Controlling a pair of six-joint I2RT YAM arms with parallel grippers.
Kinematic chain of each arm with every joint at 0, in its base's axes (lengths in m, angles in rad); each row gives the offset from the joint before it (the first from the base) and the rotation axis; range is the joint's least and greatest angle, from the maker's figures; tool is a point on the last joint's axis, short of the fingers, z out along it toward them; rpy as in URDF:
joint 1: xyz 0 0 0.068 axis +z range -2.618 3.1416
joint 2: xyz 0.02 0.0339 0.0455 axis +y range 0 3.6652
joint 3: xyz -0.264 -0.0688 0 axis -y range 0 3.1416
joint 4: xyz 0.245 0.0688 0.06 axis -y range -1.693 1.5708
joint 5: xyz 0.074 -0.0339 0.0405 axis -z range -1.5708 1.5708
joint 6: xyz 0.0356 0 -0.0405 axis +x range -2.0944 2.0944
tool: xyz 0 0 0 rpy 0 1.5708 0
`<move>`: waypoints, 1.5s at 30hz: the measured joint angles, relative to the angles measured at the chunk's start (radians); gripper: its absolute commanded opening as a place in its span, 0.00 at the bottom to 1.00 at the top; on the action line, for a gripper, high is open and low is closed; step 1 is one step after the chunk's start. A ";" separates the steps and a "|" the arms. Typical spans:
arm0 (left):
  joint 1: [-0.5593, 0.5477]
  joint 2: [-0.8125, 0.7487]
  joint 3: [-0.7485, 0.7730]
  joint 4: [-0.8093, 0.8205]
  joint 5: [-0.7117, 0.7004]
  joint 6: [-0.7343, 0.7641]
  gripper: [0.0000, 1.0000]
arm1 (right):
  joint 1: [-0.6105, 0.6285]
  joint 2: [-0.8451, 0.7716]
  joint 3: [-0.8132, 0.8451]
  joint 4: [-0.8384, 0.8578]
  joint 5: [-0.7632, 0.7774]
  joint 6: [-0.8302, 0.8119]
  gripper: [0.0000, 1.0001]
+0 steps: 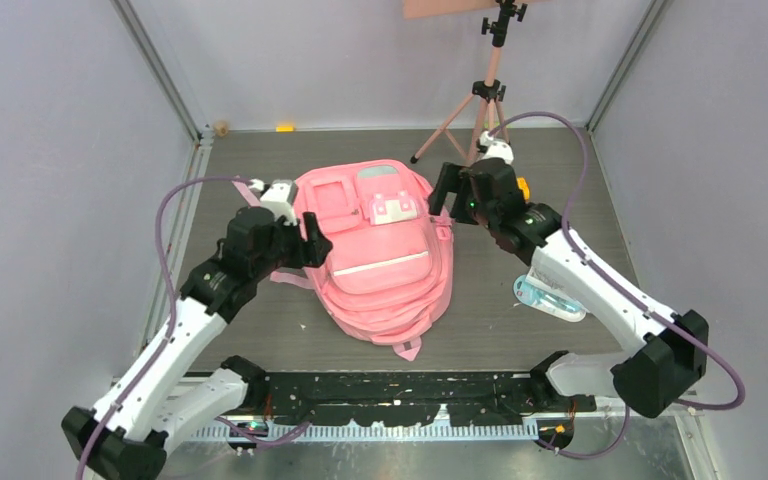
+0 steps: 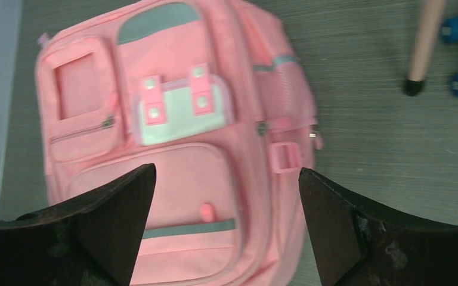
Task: Pack the student bag
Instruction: Unzip the student bag at the center of the board.
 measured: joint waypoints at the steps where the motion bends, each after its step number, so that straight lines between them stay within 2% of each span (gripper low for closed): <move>1: -0.018 0.036 0.034 -0.005 0.017 0.031 0.66 | -0.029 -0.018 -0.016 -0.018 0.011 -0.015 0.98; 8: -0.253 0.283 0.129 -0.006 0.086 0.214 0.68 | -0.170 -0.126 -0.104 -0.096 0.045 -0.046 1.00; 12: -0.403 0.414 0.191 -0.022 0.065 0.329 0.72 | -0.204 -0.182 -0.165 -0.105 0.075 -0.046 1.00; 15: -0.476 0.484 0.236 -0.019 0.033 0.401 0.73 | -0.209 -0.207 -0.200 -0.112 0.089 -0.046 1.00; 26: -0.497 0.637 0.279 -0.016 -0.079 0.536 0.74 | -0.209 -0.307 -0.265 -0.126 0.106 -0.047 1.00; 45: -0.541 0.608 0.284 0.003 -0.278 0.609 0.70 | -0.214 -0.335 -0.276 -0.126 0.112 -0.047 1.00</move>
